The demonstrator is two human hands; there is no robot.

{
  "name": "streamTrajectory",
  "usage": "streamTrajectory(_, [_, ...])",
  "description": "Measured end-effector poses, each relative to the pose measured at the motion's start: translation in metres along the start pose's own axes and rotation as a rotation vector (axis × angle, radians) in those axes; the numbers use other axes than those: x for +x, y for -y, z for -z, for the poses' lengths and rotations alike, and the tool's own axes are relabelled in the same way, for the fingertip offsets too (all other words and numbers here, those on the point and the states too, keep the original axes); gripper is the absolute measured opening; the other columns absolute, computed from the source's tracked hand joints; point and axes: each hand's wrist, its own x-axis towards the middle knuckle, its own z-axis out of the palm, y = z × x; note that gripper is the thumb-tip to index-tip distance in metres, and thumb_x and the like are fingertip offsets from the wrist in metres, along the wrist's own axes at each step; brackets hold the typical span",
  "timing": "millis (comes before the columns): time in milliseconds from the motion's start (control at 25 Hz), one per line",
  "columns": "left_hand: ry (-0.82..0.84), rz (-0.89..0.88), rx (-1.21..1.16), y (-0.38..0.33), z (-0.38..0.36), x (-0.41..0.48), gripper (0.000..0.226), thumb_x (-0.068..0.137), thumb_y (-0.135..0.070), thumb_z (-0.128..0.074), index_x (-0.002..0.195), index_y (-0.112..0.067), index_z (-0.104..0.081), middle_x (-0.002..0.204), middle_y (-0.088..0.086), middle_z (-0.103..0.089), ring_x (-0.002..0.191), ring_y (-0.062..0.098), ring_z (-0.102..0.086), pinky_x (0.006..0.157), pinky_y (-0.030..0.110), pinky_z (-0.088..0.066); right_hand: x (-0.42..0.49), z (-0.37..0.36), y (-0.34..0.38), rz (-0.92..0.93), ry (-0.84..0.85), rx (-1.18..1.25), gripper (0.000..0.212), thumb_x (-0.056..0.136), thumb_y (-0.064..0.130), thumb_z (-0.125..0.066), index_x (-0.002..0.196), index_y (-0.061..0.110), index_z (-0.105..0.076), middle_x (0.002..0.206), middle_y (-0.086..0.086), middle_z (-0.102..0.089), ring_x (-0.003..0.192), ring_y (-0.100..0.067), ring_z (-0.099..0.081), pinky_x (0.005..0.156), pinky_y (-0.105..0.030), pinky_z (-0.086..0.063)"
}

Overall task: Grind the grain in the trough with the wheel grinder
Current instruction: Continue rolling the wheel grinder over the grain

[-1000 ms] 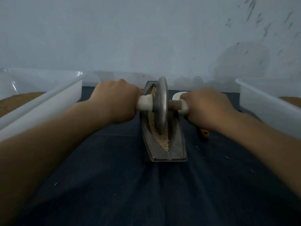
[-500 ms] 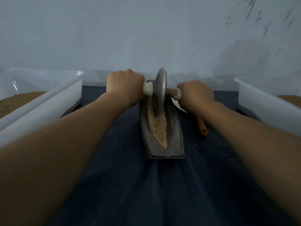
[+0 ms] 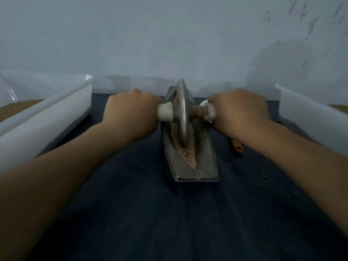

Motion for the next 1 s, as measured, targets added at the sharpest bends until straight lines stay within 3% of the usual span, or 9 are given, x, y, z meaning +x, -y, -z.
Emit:
streamTrajectory(200, [0.012, 0.174, -0.106, -0.003, -0.032, 0.033, 0.007, 0.091, -0.024, -0.058, 0.097, -0.024, -0.062, 0.079, 0.005, -0.056, 0.072, 0.032, -0.058, 0.057, 0.035, -0.036, 0.060, -0.012, 0.013, -0.037, -0.027, -0.047, 0.019, 0.087, 0.008, -0.062, 0.100, 0.021, -0.065, 0.094, -0.008, -0.065, 0.089, -0.033, -0.063, 0.071, -0.035, -0.033])
streamTrajectory(320, [0.021, 0.053, -0.072, -0.002, -0.012, 0.014, 0.006, 0.089, -0.026, -0.058, 0.094, -0.029, -0.061, 0.072, -0.002, -0.049, 0.066, 0.027, -0.055, 0.055, 0.033, -0.035, 0.027, -0.003, 0.008, 0.013, 0.010, 0.043, 0.014, 0.087, 0.015, -0.063, 0.095, 0.026, -0.062, 0.081, -0.001, -0.056, 0.075, -0.028, -0.055, 0.058, -0.029, -0.029])
streamTrajectory(440, [-0.093, -0.120, 0.022, 0.004, 0.022, -0.016, 0.019, 0.075, -0.029, -0.069, 0.075, -0.034, -0.051, 0.058, -0.010, -0.026, 0.045, 0.011, -0.022, 0.045, 0.022, -0.018, -0.025, 0.014, -0.004, 0.026, 0.047, 0.118, 0.019, 0.073, 0.023, -0.065, 0.074, 0.034, -0.049, 0.063, 0.011, -0.047, 0.056, -0.019, -0.048, 0.047, -0.023, -0.024])
streamTrajectory(520, [-0.179, -0.170, 0.050, 0.007, 0.041, -0.028, 0.029, 0.060, -0.030, -0.076, 0.066, -0.036, -0.048, 0.054, -0.012, -0.017, 0.047, 0.004, -0.001, 0.049, 0.013, -0.007, -0.045, 0.025, -0.007, 0.043, -0.073, 0.114, 0.025, 0.053, 0.025, -0.062, 0.065, 0.031, -0.040, 0.048, 0.015, -0.032, 0.041, -0.005, -0.028, 0.045, -0.015, -0.016])
streamTrajectory(560, [-0.193, -0.174, 0.040, 0.009, 0.040, -0.027, 0.029, 0.057, -0.030, -0.076, 0.065, -0.036, -0.049, 0.054, -0.012, -0.018, 0.047, 0.003, 0.000, 0.051, 0.011, -0.007, -0.044, 0.026, -0.007, 0.047, -0.117, 0.093, 0.028, 0.048, 0.026, -0.061, 0.061, 0.030, -0.037, 0.045, 0.016, -0.027, 0.040, 0.000, -0.022, 0.047, -0.012, -0.014])
streamTrajectory(640, [-0.079, -0.100, 0.023, 0.006, 0.021, -0.021, 0.023, 0.068, -0.028, -0.072, 0.070, -0.036, -0.050, 0.056, -0.011, -0.026, 0.041, 0.008, -0.019, 0.046, 0.017, -0.017, -0.028, 0.015, -0.003, 0.009, -0.058, 0.038, 0.029, 0.059, 0.026, -0.067, 0.062, 0.029, -0.038, 0.049, 0.015, -0.034, 0.042, -0.007, -0.027, 0.048, -0.015, -0.015])
streamTrajectory(760, [-0.028, 0.082, 0.021, -0.006, -0.013, 0.015, 0.004, 0.088, -0.024, -0.059, 0.091, -0.027, -0.060, 0.070, 0.001, -0.049, 0.064, 0.029, -0.056, 0.053, 0.033, -0.034, 0.023, -0.016, 0.008, -0.044, -0.092, -0.012, 0.011, 0.084, 0.016, -0.065, 0.084, 0.025, -0.058, 0.072, 0.000, -0.055, 0.067, -0.027, -0.055, 0.054, -0.026, -0.024])
streamTrajectory(880, [0.088, 0.142, -0.044, -0.008, -0.015, 0.041, 0.011, 0.092, -0.023, -0.058, 0.102, -0.021, -0.062, 0.085, 0.007, -0.057, 0.075, 0.030, -0.057, 0.061, 0.037, -0.039, 0.054, -0.014, 0.016, -0.087, -0.013, 0.024, 0.016, 0.089, 0.007, -0.060, 0.097, 0.019, -0.068, 0.083, -0.004, -0.058, 0.085, -0.030, -0.062, 0.067, -0.033, -0.033])
streamTrajectory(1000, [0.142, 0.048, -0.040, -0.007, 0.003, 0.021, 0.015, 0.090, -0.023, -0.055, 0.102, -0.028, -0.062, 0.086, 0.004, -0.058, 0.080, 0.032, -0.061, 0.061, 0.036, -0.039, 0.024, -0.001, 0.009, -0.031, 0.057, 0.081, 0.011, 0.088, 0.016, -0.063, 0.097, 0.023, -0.066, 0.083, -0.001, -0.058, 0.077, -0.026, -0.056, 0.059, -0.029, -0.034])
